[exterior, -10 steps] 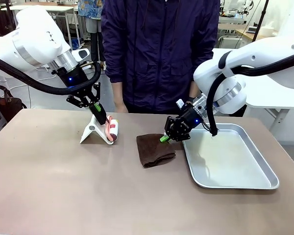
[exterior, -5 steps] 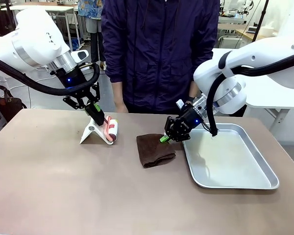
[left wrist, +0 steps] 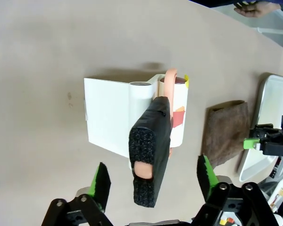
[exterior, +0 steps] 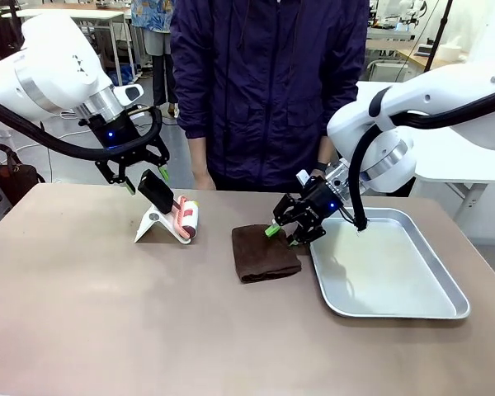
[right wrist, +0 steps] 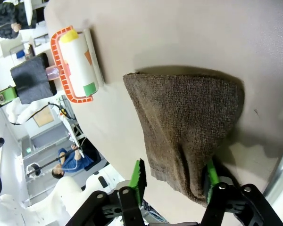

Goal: Clean the surface of the table.
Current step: Return the Lint Roller and towel to their original positions.

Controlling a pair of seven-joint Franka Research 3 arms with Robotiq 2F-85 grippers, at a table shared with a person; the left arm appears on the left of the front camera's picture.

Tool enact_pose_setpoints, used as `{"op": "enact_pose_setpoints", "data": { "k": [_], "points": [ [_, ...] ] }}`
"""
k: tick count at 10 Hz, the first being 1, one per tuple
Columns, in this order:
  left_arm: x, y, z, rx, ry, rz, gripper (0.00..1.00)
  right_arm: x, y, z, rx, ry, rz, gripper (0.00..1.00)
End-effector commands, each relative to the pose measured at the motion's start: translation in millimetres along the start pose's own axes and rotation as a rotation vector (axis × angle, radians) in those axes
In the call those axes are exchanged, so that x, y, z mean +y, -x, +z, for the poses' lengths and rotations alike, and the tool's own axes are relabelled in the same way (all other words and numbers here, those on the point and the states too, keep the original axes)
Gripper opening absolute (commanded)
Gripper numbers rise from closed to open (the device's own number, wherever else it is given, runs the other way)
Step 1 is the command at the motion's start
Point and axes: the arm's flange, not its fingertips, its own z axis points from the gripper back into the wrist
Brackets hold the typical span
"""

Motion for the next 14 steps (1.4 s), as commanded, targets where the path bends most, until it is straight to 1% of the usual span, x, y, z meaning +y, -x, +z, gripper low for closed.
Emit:
{"op": "enact_pose_setpoints", "data": {
  "k": [1, 2, 5, 6, 7, 8, 9, 10, 11, 12, 13, 14],
  "points": [
    [9.7, 6.8, 8.8, -0.019, -0.012, 0.039, 1.0, 3.6, -2.2, 3.1, 0.004, -0.011, 0.011, 0.98],
    [14.4, 10.5, 14.1, -0.026, -0.005, 0.043, 1.0, 3.8, -2.5, 2.8, 0.004, -0.01, 0.012, 1.0],
    [21.0, 37.3, 31.6, -0.037, 0.039, 0.009, 1.0, 10.6, -0.2, 5.7, 0.007, 0.013, 0.035, 1.0],
    [26.9, 52.6, 41.9, -0.038, 0.068, -0.006, 1.0, 14.0, 3.2, 13.1, -0.015, 0.022, 0.045, 1.0],
    [35.1, 68.8, 52.5, -0.019, 0.116, -0.025, 1.0, 16.4, 8.1, 25.6, -0.041, 0.004, 0.058, 1.0],
    [45.4, 85.2, 63.9, -0.016, 0.165, -0.02, 1.0, 19.5, 14.9, 41.0, -0.045, -0.043, 0.086, 1.0],
    [58.0, 103.6, 76.3, 0.002, 0.242, -0.011, 1.0, 21.4, 22.4, 58.8, -0.048, -0.093, 0.109, 1.0],
    [73.3, 120.0, 87.8, 0.022, 0.338, -0.029, 1.0, 20.8, 30.0, 76.2, -0.046, -0.14, 0.13, 1.0],
    [96.2, 142.1, 101.8, 0.019, 0.47, -0.055, 1.0, 17.9, 43.8, 100.5, -0.038, -0.223, 0.152, 1.0],
    [122.8, 160.4, 111.4, 0.018, 0.595, -0.084, 1.0, 12.9, 60.2, 121.0, -0.046, -0.273, 0.163, 1.0],
    [149.2, 176.5, 117.2, 0.012, 0.707, -0.106, 1.0, 5.9, 80.2, 141.6, -0.05, -0.331, 0.172, 1.0],
    [177.1, 189.5, 118.8, 0.001, 0.796, -0.098, 1.0, -4.4, 101.5, 162.0, -0.079, -0.38, 0.167, 1.0]
  ]
}}
